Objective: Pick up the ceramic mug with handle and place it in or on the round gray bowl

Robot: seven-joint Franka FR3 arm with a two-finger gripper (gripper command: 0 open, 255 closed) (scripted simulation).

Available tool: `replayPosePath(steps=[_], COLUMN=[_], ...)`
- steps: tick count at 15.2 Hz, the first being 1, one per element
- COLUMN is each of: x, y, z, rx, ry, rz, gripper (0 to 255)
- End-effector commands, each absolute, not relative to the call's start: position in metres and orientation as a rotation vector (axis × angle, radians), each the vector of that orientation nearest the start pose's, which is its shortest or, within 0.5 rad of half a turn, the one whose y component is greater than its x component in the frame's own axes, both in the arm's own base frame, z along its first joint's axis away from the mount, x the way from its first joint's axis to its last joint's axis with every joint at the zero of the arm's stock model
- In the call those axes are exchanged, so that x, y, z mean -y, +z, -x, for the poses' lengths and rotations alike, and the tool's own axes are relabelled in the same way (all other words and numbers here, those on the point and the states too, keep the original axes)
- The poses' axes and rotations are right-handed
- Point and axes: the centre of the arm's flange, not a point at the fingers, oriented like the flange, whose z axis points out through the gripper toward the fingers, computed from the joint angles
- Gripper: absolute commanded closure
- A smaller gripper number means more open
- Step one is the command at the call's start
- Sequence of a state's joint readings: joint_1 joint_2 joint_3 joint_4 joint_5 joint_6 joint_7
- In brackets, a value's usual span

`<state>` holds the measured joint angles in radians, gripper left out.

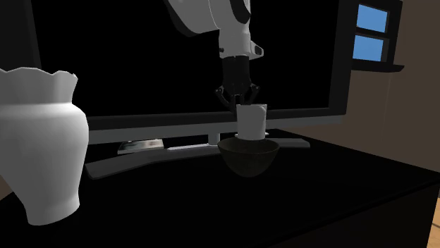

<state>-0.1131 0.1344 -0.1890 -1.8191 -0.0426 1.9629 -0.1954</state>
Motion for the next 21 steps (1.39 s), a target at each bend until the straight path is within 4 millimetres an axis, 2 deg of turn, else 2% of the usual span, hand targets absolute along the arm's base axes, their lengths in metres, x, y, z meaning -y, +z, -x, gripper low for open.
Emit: replayPosePath(steps=[1,9,10,15,19,21], x=[0.177,0.177,0.177,0.177,0.174,0.174], y=[0.454,0.450,0.450,0.450,0.500,0.500], z=[-0.573,-0.573,-0.573,-0.573,-0.573,-0.573], rx=[-0.142,-0.142,-0.142,-0.142,-0.142,-0.142], ry=[0.006,0.006,0.006,0.006,0.006,0.006], rz=[3.204,3.204,3.204,3.204,3.204,3.204], gripper=[255,255,0,0,0,0])
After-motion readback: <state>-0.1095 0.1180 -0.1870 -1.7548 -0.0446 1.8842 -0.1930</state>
